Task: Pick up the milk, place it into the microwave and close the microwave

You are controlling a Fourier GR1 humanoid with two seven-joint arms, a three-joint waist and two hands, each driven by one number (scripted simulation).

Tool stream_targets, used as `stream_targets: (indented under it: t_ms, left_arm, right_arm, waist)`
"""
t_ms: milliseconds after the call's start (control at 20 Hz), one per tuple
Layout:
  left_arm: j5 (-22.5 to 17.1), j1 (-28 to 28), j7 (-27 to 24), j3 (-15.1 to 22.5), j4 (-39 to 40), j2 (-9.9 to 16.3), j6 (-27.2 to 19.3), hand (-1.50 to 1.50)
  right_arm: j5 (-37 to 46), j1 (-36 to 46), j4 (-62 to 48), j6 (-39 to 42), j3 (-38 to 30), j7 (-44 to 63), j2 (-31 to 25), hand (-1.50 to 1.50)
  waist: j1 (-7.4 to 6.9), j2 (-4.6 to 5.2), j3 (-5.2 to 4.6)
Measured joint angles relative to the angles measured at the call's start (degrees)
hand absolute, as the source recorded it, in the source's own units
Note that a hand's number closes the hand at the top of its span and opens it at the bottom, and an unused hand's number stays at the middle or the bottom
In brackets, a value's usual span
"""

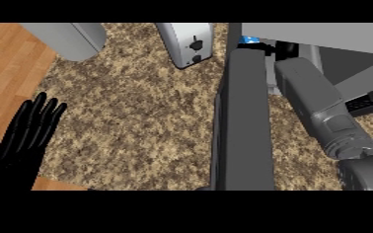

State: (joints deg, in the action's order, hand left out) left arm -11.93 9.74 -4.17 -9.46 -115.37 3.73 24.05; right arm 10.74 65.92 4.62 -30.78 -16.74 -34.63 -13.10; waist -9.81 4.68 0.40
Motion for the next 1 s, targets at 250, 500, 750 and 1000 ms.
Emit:
stream_targets:
  t_ms: [250, 500, 750, 1000]
  left_arm:
    - [1.6, 0.1, -0.4, 1.5, -0.1, -0.8, -0.2, -1.5]
    - [3.5, 0.8, -0.3, 3.3, -0.2, -2.0, -0.9, -1.5]
    - [4.7, 1.0, -0.6, 5.1, -0.5, -3.0, -1.5, -1.5]
    - [5.4, 1.0, -0.6, 6.6, -0.9, -3.5, -2.9, -1.5]
  right_arm:
    - [-0.3, -1.4, -0.1, 1.3, -0.4, -0.9, -0.5, -1.5]
    - [-0.4, -2.7, -0.1, 2.5, -0.7, -2.0, -1.3, -1.5]
    - [-0.6, -4.1, -0.1, 5.3, -0.9, -3.2, -1.6, -1.5]
    - [-1.6, -5.8, 0.5, 8.5, -1.9, -5.5, -1.6, -1.5]
  waist:
    - [0.51, -0.25, -0.02]
    - [1.18, -0.63, -0.03]
    - [1.84, -1.04, -0.04]
    - [2.66, -1.44, -0.04]
